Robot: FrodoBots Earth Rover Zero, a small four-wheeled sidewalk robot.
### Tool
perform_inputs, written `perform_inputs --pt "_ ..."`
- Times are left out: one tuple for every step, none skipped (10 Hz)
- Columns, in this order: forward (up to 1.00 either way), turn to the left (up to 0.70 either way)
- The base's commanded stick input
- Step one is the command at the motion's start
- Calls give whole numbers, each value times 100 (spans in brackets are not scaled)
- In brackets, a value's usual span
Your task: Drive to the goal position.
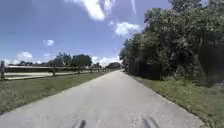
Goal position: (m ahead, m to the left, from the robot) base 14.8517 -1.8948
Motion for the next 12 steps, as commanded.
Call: perform_inputs --pt "50 0" --pt "50 0" --pt "50 27" --pt "50 50" --pt "50 26" --pt "50 1" --pt "50 0" --pt "50 0" --pt "50 0" --pt "50 0" --pt "50 0" --pt "50 0"
